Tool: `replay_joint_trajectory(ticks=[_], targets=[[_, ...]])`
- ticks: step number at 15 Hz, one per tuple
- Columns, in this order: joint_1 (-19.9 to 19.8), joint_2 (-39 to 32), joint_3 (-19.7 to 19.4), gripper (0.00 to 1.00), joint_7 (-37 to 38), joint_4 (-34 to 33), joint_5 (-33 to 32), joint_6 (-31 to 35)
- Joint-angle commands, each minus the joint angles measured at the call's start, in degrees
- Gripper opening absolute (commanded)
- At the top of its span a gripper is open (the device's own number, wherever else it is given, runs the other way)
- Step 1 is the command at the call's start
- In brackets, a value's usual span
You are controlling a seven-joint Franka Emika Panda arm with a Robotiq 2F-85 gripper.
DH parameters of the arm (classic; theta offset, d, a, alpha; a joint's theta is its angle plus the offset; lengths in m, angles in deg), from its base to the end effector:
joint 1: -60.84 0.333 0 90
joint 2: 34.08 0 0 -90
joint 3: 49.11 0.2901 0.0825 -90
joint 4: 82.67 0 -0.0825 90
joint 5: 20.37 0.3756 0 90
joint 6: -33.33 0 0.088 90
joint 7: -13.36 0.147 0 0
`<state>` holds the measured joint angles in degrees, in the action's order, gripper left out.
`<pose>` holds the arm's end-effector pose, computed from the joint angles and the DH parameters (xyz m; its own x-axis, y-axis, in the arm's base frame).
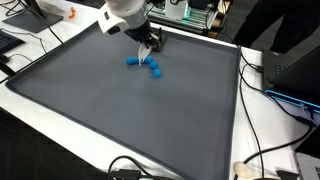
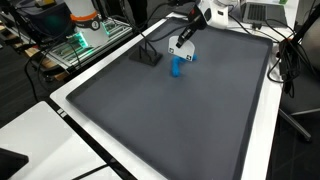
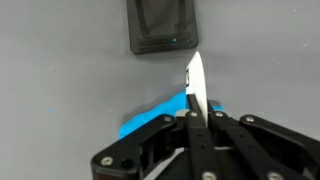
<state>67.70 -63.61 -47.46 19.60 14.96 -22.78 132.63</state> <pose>0.5677 0.0789 0.2127 0.8861 0.0329 -0.4623 0.0735 -0.9948 0.0700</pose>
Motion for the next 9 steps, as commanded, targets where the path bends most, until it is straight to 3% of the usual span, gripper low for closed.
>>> replay_joint_trajectory(ticks=[1,9], targets=[[-0.41,-0.11,-0.14,0.01,-2.41,0.23,-2.81,-0.48],[-1.14,-1.13,0.04,0.01,-3.33,-0.09,-2.17,0.58]])
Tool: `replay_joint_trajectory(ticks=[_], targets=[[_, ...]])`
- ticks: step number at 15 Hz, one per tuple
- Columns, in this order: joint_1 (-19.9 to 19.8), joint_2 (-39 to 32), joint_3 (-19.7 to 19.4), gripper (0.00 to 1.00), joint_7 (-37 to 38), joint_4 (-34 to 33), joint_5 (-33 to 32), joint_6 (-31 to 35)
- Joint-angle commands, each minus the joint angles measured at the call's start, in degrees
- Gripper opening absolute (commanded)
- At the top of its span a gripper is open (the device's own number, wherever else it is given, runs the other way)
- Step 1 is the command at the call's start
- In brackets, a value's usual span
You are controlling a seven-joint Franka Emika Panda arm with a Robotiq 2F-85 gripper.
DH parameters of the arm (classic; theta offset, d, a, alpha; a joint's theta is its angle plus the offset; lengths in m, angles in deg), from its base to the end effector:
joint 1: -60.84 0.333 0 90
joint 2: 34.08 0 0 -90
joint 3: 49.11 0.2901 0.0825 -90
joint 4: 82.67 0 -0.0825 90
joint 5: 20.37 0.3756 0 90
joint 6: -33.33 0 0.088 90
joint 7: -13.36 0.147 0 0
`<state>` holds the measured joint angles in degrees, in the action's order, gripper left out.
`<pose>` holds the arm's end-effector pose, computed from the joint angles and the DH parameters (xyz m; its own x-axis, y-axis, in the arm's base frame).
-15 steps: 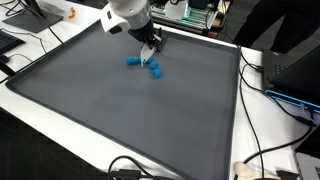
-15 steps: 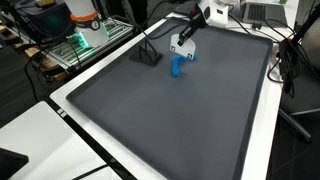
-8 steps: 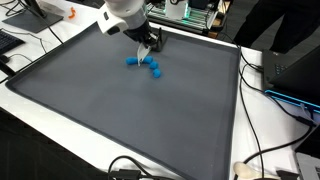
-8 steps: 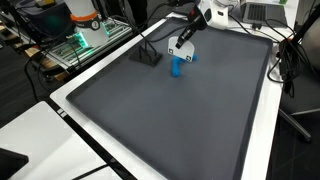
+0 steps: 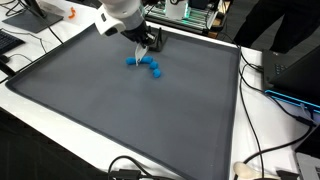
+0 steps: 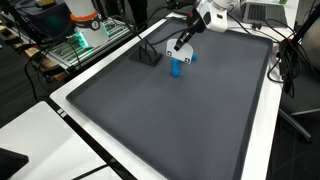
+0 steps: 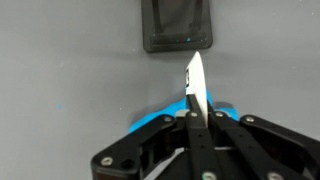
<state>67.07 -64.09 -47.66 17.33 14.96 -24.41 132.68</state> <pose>0.5685 0.0670 0.2080 0.8805 0.0635 -0.4698 0.1120 -0.9908 0.0759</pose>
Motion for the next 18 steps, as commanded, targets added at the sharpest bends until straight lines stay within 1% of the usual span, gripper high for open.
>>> replay_joint_trajectory(ticks=[1,11,18], targets=[[-0.52,-0.86,0.28,0.01,-1.02,-0.24,-0.39,0.67],[-0.05,-2.87,0.31,0.01,-1.37,-1.47,-0.94,3.67],[0.03,-5.05,0.18,0.01,-1.79,-1.93,-1.31,3.37]])
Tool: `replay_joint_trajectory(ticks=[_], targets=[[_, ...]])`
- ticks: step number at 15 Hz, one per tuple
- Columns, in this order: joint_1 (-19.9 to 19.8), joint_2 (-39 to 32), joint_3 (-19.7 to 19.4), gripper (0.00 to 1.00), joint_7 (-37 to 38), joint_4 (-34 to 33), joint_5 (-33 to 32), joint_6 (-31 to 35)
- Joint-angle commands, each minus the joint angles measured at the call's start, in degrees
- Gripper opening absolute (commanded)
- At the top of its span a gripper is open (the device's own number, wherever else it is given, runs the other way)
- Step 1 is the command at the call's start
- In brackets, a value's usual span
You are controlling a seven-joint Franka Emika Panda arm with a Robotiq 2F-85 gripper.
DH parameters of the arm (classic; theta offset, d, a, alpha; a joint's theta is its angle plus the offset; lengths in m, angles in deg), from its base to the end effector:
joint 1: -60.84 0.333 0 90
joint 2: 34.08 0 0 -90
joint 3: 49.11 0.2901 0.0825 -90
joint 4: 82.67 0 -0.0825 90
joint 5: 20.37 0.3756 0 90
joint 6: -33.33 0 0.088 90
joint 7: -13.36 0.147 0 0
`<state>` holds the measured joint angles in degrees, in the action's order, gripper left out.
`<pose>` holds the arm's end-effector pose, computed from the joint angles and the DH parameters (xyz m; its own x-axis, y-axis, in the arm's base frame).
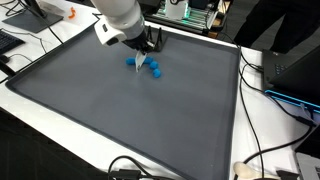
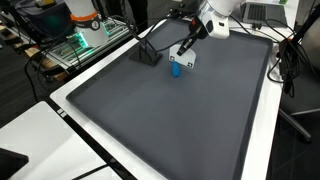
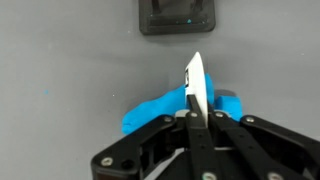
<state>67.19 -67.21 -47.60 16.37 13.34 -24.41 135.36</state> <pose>0.5784 0.0705 0.1870 0.8873 0.0871 -0.4530 0.1299 -0.9894 0.0642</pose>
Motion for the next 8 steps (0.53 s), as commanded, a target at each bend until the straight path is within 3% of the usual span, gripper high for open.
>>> replay_joint_trajectory(ticks=[1,8], targets=[[-0.12,-2.09,0.11,0.01,-0.91,-0.18,-1.28,0.73],[-0.49,-2.2,0.15,0.01,-2.0,1.17,-0.98,0.69]])
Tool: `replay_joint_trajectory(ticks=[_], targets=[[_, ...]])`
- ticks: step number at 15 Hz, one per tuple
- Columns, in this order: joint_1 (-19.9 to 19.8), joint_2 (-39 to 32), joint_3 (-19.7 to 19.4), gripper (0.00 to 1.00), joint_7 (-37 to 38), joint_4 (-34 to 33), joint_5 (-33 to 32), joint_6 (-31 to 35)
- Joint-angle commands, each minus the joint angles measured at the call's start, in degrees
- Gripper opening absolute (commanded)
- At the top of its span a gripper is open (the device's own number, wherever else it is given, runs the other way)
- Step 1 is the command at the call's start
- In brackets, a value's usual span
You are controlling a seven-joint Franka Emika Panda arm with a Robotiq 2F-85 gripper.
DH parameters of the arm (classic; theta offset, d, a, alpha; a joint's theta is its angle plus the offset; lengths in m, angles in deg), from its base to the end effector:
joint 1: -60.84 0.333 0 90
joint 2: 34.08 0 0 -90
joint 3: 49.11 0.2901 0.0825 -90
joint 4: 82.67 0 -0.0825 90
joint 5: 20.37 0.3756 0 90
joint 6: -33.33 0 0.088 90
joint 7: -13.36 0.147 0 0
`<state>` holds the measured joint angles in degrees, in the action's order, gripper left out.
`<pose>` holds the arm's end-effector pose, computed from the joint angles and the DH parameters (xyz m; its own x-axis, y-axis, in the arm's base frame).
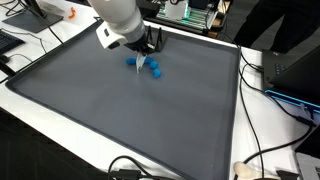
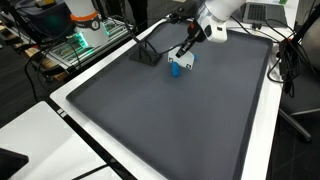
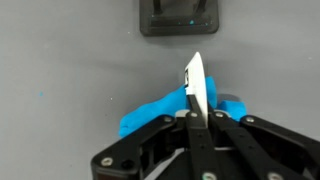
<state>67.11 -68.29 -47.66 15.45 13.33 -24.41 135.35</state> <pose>0.5757 0.0688 0.1761 0.8767 0.0998 -0.4706 0.1430 -0.9881 0.0568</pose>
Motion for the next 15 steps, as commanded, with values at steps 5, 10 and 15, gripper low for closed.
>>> replay_joint_trajectory(ticks=[5,10,15], targets=[[-0.64,-0.26,0.16,0.01,-1.92,2.11,-0.93,-0.2],[-0.75,-0.22,0.02,0.01,-1.81,1.69,-0.9,-2.6],[-0.64,-0.02,0.12,0.01,-1.71,1.46,-0.87,-3.33]])
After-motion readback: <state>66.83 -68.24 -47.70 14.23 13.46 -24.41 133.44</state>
